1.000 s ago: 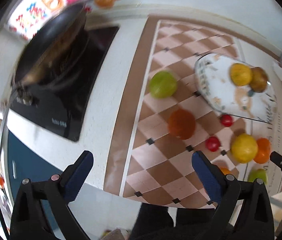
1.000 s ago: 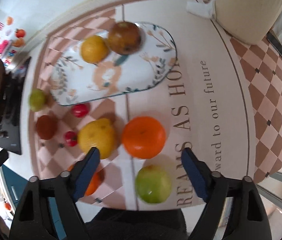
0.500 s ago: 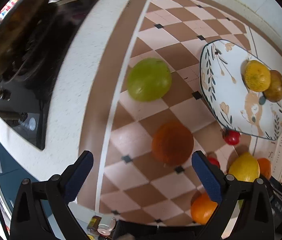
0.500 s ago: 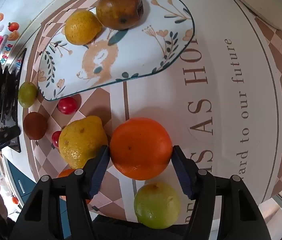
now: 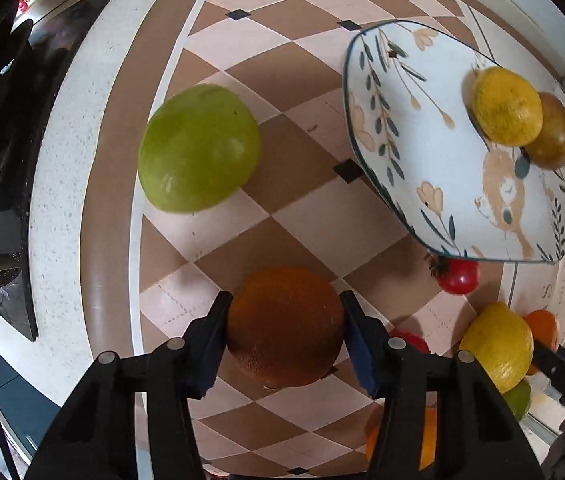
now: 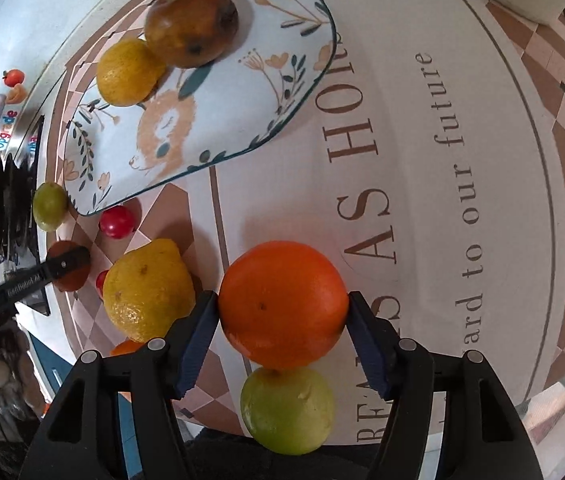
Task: Organize fruits
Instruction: 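Grasp the brown fruit with the left gripper while the right gripper grasps an orange, then place the brown fruit and orange on the plate, opening both grippers, then lift both tools back from the plate, then grasp an orange with the left gripper while the right gripper grasps a green apple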
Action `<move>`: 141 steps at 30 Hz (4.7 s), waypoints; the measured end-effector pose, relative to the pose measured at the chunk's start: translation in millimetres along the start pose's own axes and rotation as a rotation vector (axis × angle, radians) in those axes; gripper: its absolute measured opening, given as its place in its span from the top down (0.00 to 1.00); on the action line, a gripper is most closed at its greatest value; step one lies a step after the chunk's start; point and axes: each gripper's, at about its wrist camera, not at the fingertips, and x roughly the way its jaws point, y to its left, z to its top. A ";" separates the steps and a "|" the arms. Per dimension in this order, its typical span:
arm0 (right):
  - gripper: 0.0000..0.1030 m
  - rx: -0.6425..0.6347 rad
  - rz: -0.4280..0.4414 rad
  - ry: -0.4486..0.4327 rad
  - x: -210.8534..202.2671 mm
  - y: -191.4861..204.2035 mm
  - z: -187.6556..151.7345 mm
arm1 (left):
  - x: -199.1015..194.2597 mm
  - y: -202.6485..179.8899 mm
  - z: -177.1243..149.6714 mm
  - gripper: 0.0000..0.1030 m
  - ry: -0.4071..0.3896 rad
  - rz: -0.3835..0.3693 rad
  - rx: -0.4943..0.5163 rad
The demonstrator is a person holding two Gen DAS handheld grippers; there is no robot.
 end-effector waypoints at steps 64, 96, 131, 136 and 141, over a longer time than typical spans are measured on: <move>0.08 -0.157 -0.187 -0.206 -68.3 76.6 90.7 | -78.0 -50.0 94.2 0.22 -0.126 -0.022 0.007; 0.08 -0.211 -0.136 -0.459 -224.0 94.4 -87.8 | -243.8 -46.2 -107.9 0.22 -0.457 -0.019 0.094; 0.09 -0.046 -0.022 -0.058 -45.8 -1.0 -74.6 | -52.8 -57.0 -93.1 0.02 0.008 -0.047 0.072; 0.09 -0.037 0.001 -0.027 -29.1 -6.8 -78.3 | -6.6 -68.4 -91.8 0.08 0.131 -0.139 0.080; 0.18 -0.055 -0.003 0.000 -20.8 -0.6 -70.6 | 12.2 -81.9 -95.1 0.39 0.130 -0.074 0.147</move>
